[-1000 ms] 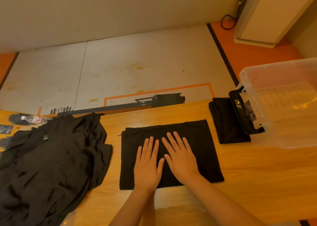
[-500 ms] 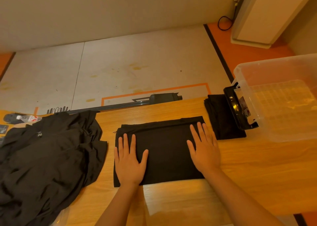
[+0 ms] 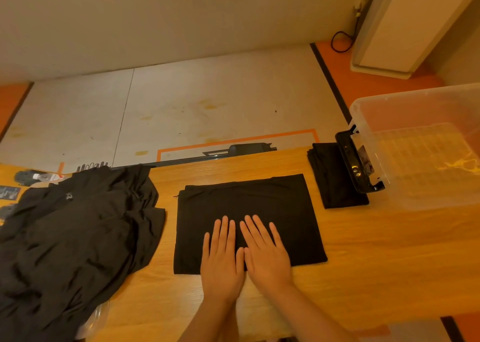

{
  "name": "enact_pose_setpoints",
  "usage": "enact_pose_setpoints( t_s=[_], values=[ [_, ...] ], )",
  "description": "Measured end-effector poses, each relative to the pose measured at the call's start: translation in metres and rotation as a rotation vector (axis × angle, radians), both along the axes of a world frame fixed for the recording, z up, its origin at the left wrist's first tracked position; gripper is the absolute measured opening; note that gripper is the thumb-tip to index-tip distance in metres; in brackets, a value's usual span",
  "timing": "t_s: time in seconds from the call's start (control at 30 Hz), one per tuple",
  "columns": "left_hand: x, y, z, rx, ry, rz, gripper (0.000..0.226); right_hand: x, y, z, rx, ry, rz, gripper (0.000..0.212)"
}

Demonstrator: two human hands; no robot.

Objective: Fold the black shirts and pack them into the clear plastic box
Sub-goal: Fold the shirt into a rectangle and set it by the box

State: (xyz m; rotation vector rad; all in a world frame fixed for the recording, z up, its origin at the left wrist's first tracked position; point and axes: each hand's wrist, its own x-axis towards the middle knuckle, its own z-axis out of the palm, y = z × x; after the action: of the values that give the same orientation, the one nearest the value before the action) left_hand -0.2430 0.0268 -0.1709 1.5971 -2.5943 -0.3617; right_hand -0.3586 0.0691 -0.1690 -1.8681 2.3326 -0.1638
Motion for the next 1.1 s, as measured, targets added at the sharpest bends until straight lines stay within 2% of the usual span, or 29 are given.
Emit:
enact_pose_setpoints(
  t_s=[0.13, 0.23, 0.47, 0.6, 0.73, 0.9, 1.1],
  values=[
    [0.014, -0.003, 0.0, -0.015, -0.021, 0.033, 0.06, -0.01, 0.005, 0.007, 0.074, -0.03, -0.037, 0.057],
    [0.031, -0.009, -0.001, -0.018, -0.024, 0.126, 0.061, -0.031, 0.017, 0.007, 0.074, -0.003, -0.131, 0.056],
    [0.063, -0.014, 0.0, -0.017, 0.0, 0.19, 0.064, -0.079, 0.049, 0.007, 0.048, 0.009, -0.307, 0.056],
    [0.063, -0.015, 0.002, 0.006, 0.018, 0.179, 0.066, -0.09, 0.054, 0.007, 0.087, -0.017, -0.312, 0.06],
    [0.063, -0.013, 0.013, 0.021, 0.103, 0.174, 0.069, -0.087, 0.054, 0.012, 0.045, -0.011, -0.317, 0.063],
    [0.029, -0.023, 0.027, -0.045, 0.124, -0.023, 0.064, -0.059, 0.013, 0.036, -0.097, 0.005, -0.181, 0.057],
    [-0.016, -0.068, 0.017, -0.034, 0.026, -0.247, 0.056, -0.027, -0.055, 0.025, -0.023, 0.053, 0.085, 0.056]
  ],
)
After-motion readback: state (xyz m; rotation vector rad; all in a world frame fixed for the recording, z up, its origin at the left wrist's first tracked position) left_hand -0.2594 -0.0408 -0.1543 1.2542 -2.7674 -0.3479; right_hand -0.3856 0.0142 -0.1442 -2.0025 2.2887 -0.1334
